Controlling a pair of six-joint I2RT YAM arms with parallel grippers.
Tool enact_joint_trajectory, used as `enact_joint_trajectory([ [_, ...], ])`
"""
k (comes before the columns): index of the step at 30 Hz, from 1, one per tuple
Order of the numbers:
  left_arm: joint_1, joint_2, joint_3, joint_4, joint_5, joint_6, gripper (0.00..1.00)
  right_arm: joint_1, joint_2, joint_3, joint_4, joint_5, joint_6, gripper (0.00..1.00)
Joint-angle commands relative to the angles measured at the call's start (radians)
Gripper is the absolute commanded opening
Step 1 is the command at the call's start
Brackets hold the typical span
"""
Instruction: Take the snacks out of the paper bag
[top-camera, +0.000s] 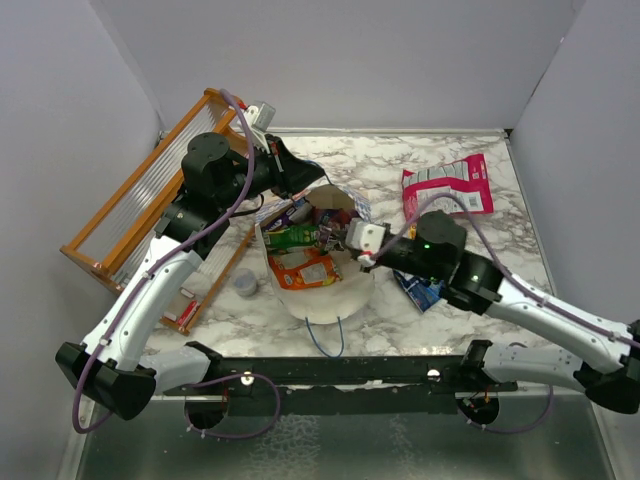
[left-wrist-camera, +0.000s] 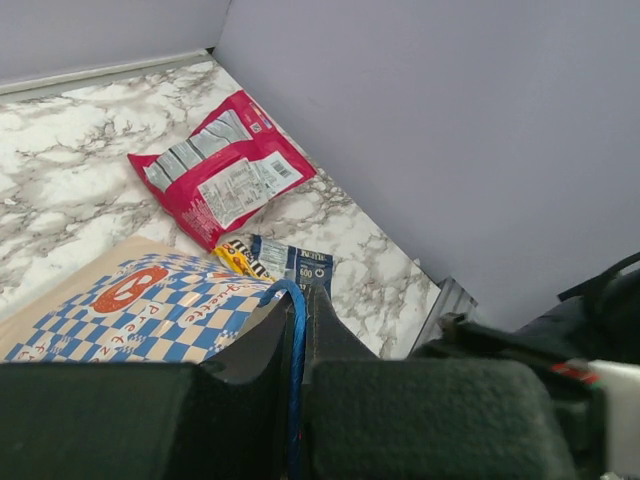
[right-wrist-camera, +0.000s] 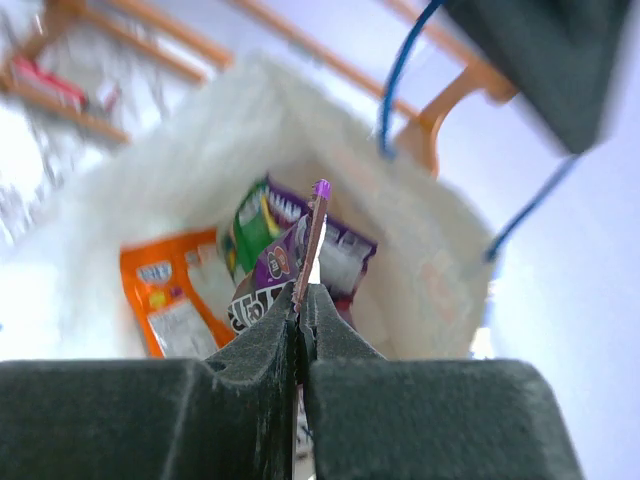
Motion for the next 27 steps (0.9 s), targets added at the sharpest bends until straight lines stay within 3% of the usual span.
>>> enact_joint_trajectory([
  [1, 0.000, -0.016, 0.012, 0.010, -0.004, 0.016, 0.00, -0.002, -0.145, -0.015, 0.177, -0.064, 0.245, 0.01],
  [8, 0.000, -0.009, 0.017, -0.004, -0.016, 0.024, 0.00, -0.001, -0.306, 0.046, 0.169, 0.029, 0.344, 0.01],
  [12, 0.000, -0.003, 0.016, -0.006, -0.018, 0.023, 0.00, -0.002, -0.410, 0.012, 0.287, 0.121, 0.405, 0.01],
  [16, 0.000, -0.002, 0.017, -0.004, -0.019, 0.019, 0.00, -0.002, -0.417, 0.005, 0.281, 0.441, 0.381, 0.01],
  [21, 0.000, -0.007, 0.017, -0.010, -0.019, 0.017, 0.00, -0.001, -0.312, -0.012, 0.269, 0.895, 0.186, 0.01],
  [24, 0.000, -0.010, 0.017, -0.015, -0.024, 0.018, 0.00, -0.001, -0.236, -0.105, 0.435, 1.085, -0.005, 0.01],
  [27, 0.000, -0.010, 0.017, -0.015, -0.024, 0.019, 0.00, -0.036, -0.151, -0.211, 0.641, 1.162, -0.126, 0.01],
])
